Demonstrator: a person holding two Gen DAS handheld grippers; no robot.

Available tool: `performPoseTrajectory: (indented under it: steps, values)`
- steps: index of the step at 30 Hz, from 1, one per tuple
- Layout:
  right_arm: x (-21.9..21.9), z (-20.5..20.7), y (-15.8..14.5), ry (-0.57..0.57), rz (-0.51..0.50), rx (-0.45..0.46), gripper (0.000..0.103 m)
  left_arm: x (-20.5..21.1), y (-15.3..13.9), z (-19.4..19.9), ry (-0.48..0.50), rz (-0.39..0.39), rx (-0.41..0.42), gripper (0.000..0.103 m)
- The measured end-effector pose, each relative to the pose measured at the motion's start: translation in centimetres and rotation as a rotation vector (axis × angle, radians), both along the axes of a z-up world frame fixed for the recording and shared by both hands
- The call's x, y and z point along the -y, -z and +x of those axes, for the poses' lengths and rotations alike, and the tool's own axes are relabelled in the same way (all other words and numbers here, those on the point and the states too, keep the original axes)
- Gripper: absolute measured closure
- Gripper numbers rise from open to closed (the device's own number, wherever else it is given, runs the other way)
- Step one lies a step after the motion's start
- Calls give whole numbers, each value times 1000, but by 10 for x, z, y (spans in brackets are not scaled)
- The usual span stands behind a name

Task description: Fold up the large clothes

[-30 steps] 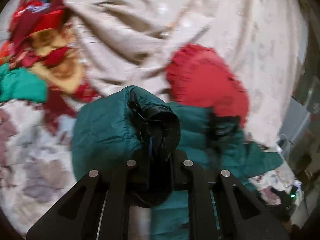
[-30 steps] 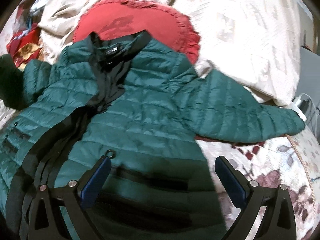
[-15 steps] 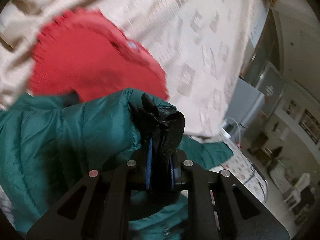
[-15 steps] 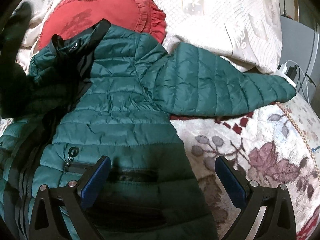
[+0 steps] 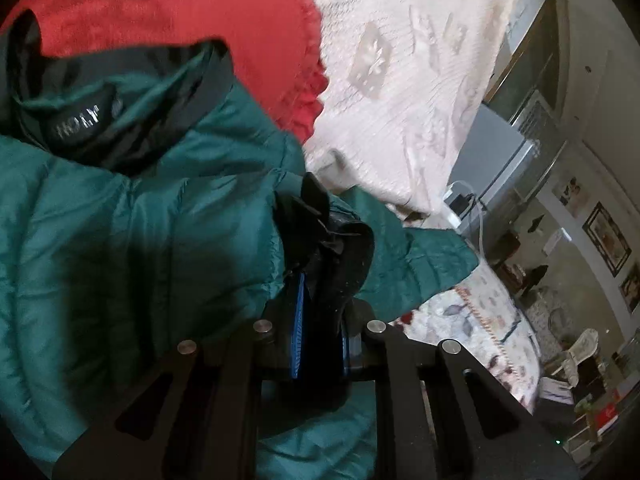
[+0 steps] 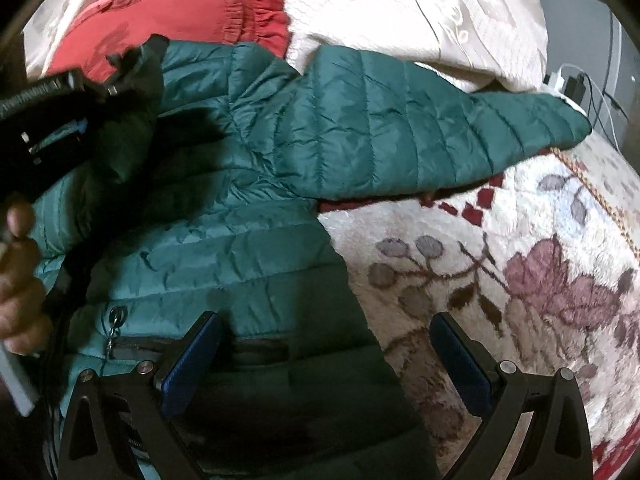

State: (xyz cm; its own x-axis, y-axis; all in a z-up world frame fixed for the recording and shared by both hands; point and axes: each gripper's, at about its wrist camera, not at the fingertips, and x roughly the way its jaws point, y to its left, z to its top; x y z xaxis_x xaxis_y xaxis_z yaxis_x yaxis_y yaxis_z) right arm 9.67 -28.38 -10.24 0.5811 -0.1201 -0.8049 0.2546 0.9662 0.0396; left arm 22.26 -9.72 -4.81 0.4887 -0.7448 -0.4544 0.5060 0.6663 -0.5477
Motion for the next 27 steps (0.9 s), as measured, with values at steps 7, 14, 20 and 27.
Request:
performPoseTrajectory:
  steps: [7, 14, 20, 27]
  values:
    - [-2, 2, 3, 3, -11, -4, 0, 6, 22, 15, -2, 36, -85, 67]
    - [-8, 2, 1, -4, -54, 13, 0, -5, 4, 1, -7, 12, -58, 33]
    - [-20, -1, -9, -27, -127, 66, 0, -79, -24, -17, -225, 150, -29, 33]
    - [-56, 7, -51, -167, -207, 219, 0, -205, -13, -26, -674, 300, -70, 33]
